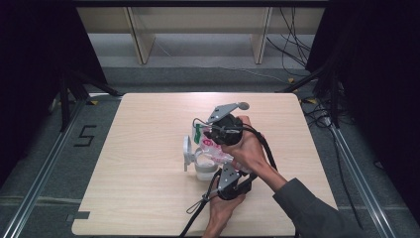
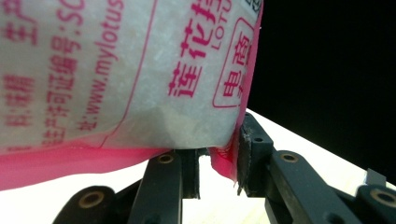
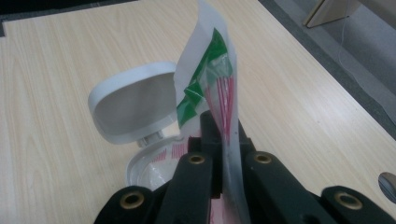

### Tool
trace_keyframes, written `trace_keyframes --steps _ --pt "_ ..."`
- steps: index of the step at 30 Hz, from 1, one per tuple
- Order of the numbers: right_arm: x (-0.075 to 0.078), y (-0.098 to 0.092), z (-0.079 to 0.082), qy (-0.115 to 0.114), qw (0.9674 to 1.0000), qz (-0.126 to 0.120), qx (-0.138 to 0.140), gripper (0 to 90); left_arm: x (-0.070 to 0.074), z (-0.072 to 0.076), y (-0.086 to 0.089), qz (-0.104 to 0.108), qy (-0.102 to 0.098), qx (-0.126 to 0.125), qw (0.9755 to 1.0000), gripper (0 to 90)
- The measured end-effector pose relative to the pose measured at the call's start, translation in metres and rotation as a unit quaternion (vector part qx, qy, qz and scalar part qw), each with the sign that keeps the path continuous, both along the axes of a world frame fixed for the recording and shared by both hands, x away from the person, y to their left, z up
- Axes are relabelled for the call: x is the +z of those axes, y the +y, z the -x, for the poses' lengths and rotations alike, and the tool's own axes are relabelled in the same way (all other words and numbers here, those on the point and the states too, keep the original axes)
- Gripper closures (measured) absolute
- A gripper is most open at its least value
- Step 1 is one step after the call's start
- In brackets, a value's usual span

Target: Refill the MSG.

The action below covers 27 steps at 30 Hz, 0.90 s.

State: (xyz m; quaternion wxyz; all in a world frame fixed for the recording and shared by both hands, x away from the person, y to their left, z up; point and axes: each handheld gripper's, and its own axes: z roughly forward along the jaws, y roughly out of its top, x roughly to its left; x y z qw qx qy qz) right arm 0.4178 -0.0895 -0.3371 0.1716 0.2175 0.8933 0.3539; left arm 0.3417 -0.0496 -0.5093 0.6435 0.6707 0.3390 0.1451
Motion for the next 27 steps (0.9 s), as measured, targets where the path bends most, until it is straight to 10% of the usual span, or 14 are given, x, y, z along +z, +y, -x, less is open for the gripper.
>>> trace_keyframes --steps 27 --pt "-0.0017 0.0021 -0.0027 -0.001 1.0 0.003 0.007 90.0 -0.0003 -0.0014 -0.001 0.004 -0.003 -0.001 1.0 72.5"
